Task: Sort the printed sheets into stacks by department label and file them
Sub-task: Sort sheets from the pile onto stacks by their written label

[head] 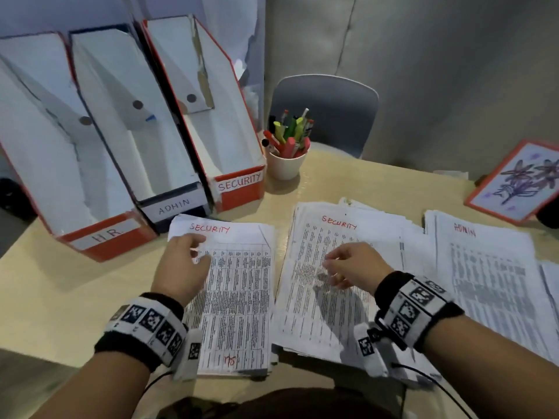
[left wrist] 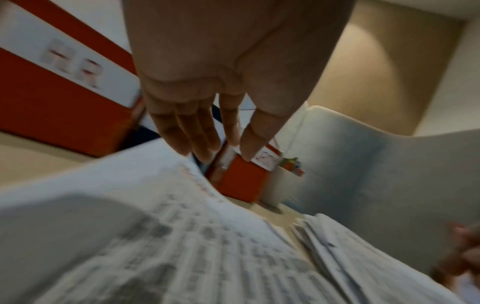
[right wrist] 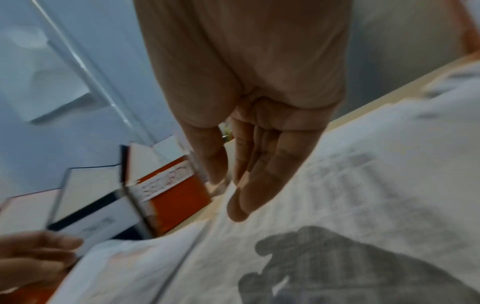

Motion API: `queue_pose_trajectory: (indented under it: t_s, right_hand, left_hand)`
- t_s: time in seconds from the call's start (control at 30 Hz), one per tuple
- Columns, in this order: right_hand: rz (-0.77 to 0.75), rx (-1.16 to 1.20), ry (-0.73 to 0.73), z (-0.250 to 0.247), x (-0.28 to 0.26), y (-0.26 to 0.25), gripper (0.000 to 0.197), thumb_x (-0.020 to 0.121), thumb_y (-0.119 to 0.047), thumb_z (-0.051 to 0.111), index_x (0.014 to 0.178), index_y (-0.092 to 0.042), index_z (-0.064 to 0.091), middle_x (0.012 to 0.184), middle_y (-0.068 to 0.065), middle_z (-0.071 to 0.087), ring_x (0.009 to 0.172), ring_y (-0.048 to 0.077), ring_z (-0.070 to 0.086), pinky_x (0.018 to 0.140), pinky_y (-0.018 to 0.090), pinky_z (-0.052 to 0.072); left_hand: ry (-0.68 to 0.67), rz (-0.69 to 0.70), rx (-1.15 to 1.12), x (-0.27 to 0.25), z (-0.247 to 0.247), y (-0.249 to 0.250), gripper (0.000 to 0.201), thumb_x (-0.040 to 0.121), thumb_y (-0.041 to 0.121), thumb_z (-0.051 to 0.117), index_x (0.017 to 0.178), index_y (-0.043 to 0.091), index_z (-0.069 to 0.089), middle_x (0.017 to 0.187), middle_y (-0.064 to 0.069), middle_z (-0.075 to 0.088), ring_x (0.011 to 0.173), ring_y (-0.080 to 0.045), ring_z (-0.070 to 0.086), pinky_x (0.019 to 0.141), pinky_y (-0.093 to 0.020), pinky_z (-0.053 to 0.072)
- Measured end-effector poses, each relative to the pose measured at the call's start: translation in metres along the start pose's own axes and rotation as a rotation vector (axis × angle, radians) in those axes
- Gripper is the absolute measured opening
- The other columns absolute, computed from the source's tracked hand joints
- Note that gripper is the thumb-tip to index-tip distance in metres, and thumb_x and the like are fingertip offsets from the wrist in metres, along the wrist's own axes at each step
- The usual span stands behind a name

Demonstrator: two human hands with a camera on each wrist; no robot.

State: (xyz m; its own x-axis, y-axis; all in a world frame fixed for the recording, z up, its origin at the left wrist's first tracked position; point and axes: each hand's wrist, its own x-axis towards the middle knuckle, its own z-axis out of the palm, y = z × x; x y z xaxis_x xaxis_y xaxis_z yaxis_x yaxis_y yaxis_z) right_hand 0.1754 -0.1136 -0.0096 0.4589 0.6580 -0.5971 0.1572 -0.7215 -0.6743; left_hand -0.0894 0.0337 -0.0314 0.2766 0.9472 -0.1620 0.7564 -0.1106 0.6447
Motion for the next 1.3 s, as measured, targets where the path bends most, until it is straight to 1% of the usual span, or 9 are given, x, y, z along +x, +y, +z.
queue_pose_trajectory:
  t_s: [0.13,0.3,0.53,0.8,0.9,1.03,1.17,1.23,1.3]
  right_hand:
    - [0.138,0.018,0.168,-0.048,0.0,0.047,0.005,0.086,-0.006,0.064,0.086,-0.001,0.065,0.073,0.018,0.067,0.059,0.024,0.062,0.067,0.039,0.057]
    - [0.273,0.009,0.3,-0.069,-0.01,0.089,0.011,0.088,-0.006,0.058,0.077,-0.005,0.061,0.069,0.015,0.061,0.059,0.027,0.059,0.062,0.036,0.054]
    - [0.285,0.109,0.329,-0.061,-0.004,0.106,0.028,0.078,-0.024,0.073,0.095,-0.009,0.057,0.077,0.011,0.065,0.068,0.025,0.06,0.069,0.038,0.053]
    - [0.21,0.122,0.344,-0.055,-0.004,0.109,0.028,0.072,-0.019,0.081,0.074,-0.011,0.054,0.069,0.0,0.054,0.062,0.012,0.051,0.054,0.021,0.04]
    - [0.171,0.169,0.358,-0.054,-0.003,0.112,0.026,0.071,-0.015,0.081,0.067,-0.013,0.055,0.065,-0.001,0.056,0.065,0.016,0.054,0.062,0.026,0.046]
    - [0.146,0.172,0.34,-0.057,-0.006,0.119,0.027,0.076,-0.014,0.077,0.099,-0.009,0.064,0.082,0.002,0.063,0.085,0.02,0.061,0.088,0.034,0.051]
    - [0.156,0.121,0.347,-0.065,-0.008,0.122,0.041,0.089,-0.015,0.06,0.127,-0.002,0.052,0.106,0.009,0.063,0.104,0.024,0.058,0.096,0.034,0.044]
    - [0.172,0.06,0.381,-0.069,-0.008,0.125,0.029,0.091,-0.015,0.054,0.114,0.003,0.057,0.107,0.019,0.06,0.107,0.031,0.056,0.095,0.037,0.042]
    - [0.164,0.042,0.448,-0.075,-0.007,0.131,0.017,0.09,-0.013,0.052,0.08,0.0,0.055,0.08,0.02,0.053,0.082,0.03,0.055,0.073,0.033,0.041]
  left_hand:
    - [-0.323,0.08,-0.062,-0.007,0.042,0.04,0.018,0.089,0.018,0.06,0.107,0.021,0.06,0.091,0.005,0.063,0.074,-0.012,0.059,0.061,-0.023,0.047]
    - [-0.518,-0.01,-0.092,-0.003,0.087,0.061,0.023,0.089,0.014,0.054,0.11,0.019,0.056,0.091,-0.003,0.067,0.079,-0.023,0.066,0.071,-0.036,0.055]
    - [-0.516,-0.09,-0.115,0.001,0.11,0.069,0.023,0.076,0.01,0.076,0.088,0.02,0.06,0.075,-0.001,0.06,0.069,-0.02,0.06,0.075,-0.036,0.054]
    - [-0.51,-0.18,-0.207,-0.007,0.113,0.067,0.029,0.071,0.009,0.083,0.091,0.007,0.061,0.069,-0.005,0.063,0.048,-0.012,0.062,0.052,-0.027,0.054]
    - [-0.482,-0.187,-0.212,-0.008,0.115,0.066,0.03,0.073,0.026,0.082,0.089,0.011,0.061,0.075,-0.006,0.064,0.062,-0.019,0.064,0.064,-0.033,0.058]
    - [-0.454,-0.25,-0.345,-0.01,0.116,0.067,0.032,0.087,0.033,0.068,0.088,0.002,0.063,0.061,-0.005,0.06,0.05,-0.02,0.056,0.059,-0.035,0.057]
    - [-0.408,-0.242,-0.332,-0.009,0.118,0.063,0.023,0.085,0.026,0.07,0.084,0.004,0.064,0.062,-0.005,0.061,0.051,-0.021,0.055,0.056,-0.031,0.051]
    - [-0.403,-0.234,-0.312,-0.007,0.12,0.06,0.019,0.08,0.024,0.075,0.085,0.01,0.064,0.07,-0.007,0.065,0.059,-0.022,0.058,0.062,-0.03,0.049]
    - [-0.394,-0.227,-0.301,-0.007,0.121,0.059,0.017,0.077,0.022,0.077,0.084,0.012,0.064,0.074,-0.007,0.066,0.066,-0.023,0.06,0.071,-0.036,0.053]
